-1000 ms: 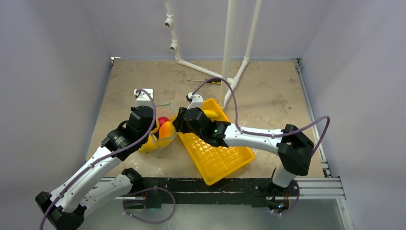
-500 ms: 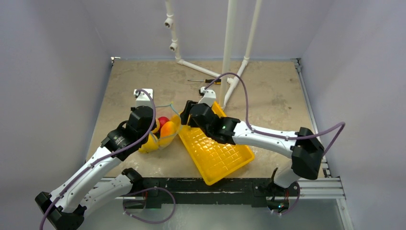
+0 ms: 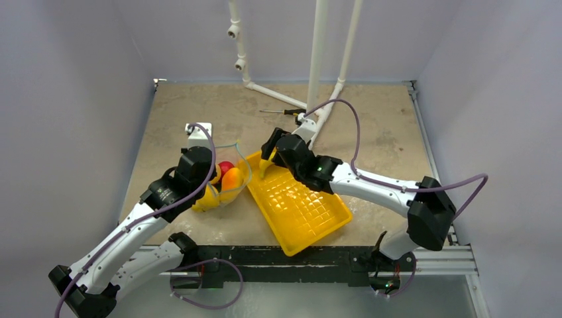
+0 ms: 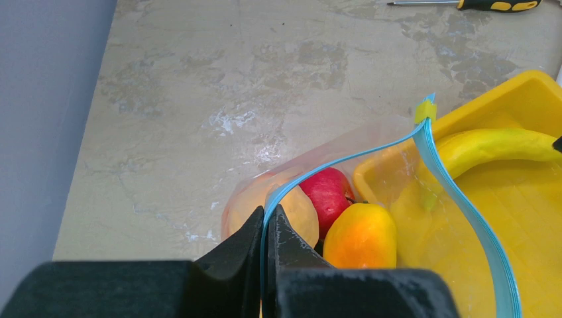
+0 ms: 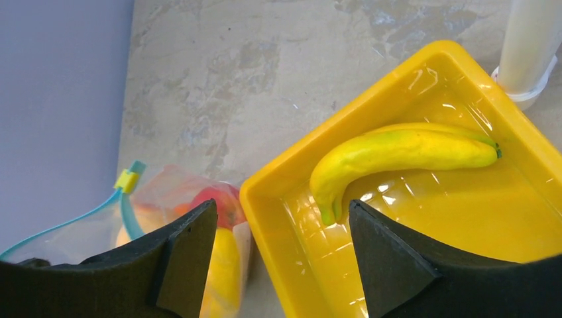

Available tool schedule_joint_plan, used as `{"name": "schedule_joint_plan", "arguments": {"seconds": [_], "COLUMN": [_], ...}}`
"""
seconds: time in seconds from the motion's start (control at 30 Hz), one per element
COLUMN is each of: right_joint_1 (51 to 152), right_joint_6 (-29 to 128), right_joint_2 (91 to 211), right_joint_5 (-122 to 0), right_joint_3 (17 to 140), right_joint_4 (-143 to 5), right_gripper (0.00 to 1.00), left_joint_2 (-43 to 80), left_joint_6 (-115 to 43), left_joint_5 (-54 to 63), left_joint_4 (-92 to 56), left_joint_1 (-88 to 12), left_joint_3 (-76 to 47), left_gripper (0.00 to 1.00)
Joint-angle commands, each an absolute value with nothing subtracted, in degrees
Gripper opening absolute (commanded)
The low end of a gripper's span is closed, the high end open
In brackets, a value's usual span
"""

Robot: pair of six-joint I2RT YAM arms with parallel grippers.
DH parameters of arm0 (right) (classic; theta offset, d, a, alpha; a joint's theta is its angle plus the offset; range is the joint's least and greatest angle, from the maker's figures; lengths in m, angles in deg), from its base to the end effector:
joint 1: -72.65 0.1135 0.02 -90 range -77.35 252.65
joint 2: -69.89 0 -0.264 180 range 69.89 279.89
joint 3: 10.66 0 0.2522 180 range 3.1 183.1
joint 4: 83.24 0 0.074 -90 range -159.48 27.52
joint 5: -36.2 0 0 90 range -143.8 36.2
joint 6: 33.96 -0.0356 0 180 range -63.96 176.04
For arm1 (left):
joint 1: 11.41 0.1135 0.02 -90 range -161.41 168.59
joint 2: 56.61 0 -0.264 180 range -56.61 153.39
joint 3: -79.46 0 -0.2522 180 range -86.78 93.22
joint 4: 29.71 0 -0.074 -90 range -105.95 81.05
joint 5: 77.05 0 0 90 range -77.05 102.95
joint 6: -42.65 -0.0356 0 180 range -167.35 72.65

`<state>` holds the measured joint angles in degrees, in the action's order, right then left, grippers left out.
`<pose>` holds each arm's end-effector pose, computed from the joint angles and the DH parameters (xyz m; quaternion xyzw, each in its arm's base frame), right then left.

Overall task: Place the food in the zip-top bag and seal the zipper
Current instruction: Pick up the fake fruit from the bin.

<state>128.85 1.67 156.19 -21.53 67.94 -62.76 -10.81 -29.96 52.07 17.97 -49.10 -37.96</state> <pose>0.2075 0.2758 0.2940 0.1296 0.8264 0.2698 0.4770 0.1440 -0.0829 0.3234 -0.0181 0.8360 0.0434 0.5467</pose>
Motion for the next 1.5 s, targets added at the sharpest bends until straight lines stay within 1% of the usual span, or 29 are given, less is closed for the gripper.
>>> {"name": "schedule_joint_plan", "arguments": {"seconds": [0.0,0.33,0.77,1.23,1.47], "right_joint_1": [127.7,124.1,122.3,119.4,118.5], "right_joint_6": [-2.1,-9.7,-17.7,-21.0,-22.5], "right_joint_2": [157.6,164.2,169.5,172.8,174.1], "right_joint_5": [-21.4,-28.0,-29.8,-32.3,-31.6], "right_joint_3": [66.2,65.5,67.1,68.7,69.3], "right_joint_4": [-66.3,-69.2,-69.2,-71.9,-71.3], "right_gripper": [0.75,0.74,0.71,0.70,0.70], "left_joint_2": [-11.3,-11.9,-11.9,-11.7,-11.7], "left_joint_6": [-29.4,-29.4,-29.4,-29.4,-29.4], "left_joint_5": [51.7,51.6,51.6,51.5,51.5], "left_joint_4": [16.4,16.4,16.4,16.5,16.5], "left_joint_1": [-49.3,-49.3,-49.3,-49.3,-49.4], "left_joint_3": [-37.8,-37.8,-37.9,-37.9,-37.9], "left_gripper": [0.00,0.00,0.00,0.00,0.00]}}
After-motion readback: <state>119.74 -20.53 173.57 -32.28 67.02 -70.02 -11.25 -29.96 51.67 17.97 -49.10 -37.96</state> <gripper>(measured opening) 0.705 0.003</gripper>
